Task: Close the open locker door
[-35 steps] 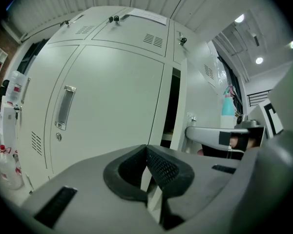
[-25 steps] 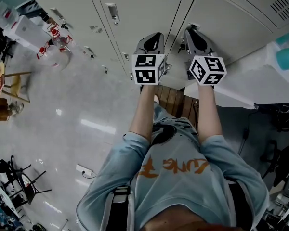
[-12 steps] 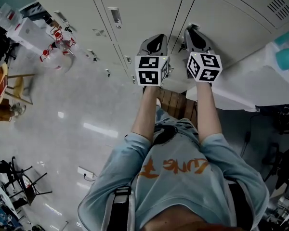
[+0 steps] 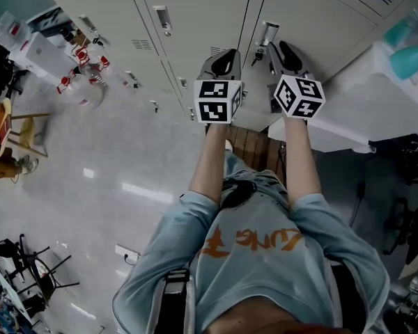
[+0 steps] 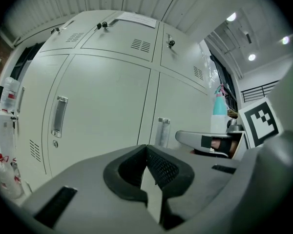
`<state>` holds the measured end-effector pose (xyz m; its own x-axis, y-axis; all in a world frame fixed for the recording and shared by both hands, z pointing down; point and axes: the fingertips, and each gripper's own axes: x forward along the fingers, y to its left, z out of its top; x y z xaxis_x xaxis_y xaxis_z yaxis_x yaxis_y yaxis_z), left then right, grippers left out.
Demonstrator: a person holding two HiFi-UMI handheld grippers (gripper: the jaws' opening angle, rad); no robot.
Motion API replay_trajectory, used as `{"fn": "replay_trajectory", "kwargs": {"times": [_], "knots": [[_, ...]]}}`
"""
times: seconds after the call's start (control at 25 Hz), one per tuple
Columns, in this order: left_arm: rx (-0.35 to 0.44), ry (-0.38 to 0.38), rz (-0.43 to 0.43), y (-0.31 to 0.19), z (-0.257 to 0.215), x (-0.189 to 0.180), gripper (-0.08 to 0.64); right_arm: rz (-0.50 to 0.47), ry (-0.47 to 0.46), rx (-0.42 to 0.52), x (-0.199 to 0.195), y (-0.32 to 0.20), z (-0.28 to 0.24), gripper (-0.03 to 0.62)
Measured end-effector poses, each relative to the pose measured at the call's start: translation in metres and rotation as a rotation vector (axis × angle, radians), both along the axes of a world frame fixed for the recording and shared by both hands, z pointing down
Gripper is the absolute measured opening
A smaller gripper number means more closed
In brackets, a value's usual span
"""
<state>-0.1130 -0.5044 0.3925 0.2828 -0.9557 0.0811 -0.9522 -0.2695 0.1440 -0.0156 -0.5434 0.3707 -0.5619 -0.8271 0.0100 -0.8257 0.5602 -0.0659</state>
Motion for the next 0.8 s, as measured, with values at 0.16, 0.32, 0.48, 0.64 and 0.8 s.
{"fn": "replay_trajectory", "kwargs": {"times": [0.16,0.32,0.48,0.64,0.8], "knots": [[0.001,-0.001,0.030,0.023,0.004,0.017,0.021,0.051,-0.006,0.004,0.028,0.028,0.004,0.075],[-0.007,0.014,0.045,0.047,0.014,0.035,0.021,0.074,0.000,-0.007,0.053,0.062,0.014,0.043],[-0.010,0.009,0.063,0.063,0.020,0.052,0.021,0.107,0.047,-0.028,0.077,0.082,0.026,0.037],[-0.006,-0.008,0.072,0.072,0.021,0.063,0.021,0.123,0.065,-0.026,0.086,0.093,0.030,0.035],[-0.020,-0.007,0.064,0.083,0.030,0.067,0.021,0.129,0.086,-0.031,0.092,0.108,0.039,0.035]]}}
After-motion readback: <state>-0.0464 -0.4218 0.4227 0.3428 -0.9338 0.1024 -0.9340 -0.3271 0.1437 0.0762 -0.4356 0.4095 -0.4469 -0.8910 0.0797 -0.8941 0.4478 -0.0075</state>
